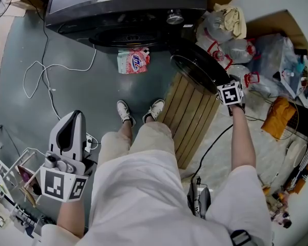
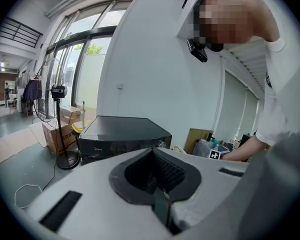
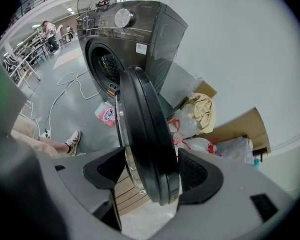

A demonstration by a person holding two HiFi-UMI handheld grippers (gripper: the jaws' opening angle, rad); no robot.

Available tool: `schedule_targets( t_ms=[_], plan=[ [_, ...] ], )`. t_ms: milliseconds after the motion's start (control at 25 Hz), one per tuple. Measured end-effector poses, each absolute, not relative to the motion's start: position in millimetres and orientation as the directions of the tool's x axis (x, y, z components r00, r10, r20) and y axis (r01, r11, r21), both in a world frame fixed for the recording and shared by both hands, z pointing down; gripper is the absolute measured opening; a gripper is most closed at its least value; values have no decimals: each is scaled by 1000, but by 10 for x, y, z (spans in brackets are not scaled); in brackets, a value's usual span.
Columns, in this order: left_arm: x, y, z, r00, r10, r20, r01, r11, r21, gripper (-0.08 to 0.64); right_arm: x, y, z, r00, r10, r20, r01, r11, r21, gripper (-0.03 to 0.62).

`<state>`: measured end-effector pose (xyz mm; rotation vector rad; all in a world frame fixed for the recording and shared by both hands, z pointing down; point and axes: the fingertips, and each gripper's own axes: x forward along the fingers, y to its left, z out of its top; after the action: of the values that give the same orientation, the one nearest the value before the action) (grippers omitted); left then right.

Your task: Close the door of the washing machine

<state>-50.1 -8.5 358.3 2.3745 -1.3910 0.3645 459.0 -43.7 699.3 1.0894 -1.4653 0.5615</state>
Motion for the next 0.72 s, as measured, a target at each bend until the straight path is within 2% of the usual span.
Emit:
schedule_targets(
  t_ms=[720],
  plan=[
    [-745, -40, 3735, 555, -739, 381, -831, -511, 221, 5, 3946, 109, 7053, 78, -294, 953, -884, 421, 202, 331]
  ],
)
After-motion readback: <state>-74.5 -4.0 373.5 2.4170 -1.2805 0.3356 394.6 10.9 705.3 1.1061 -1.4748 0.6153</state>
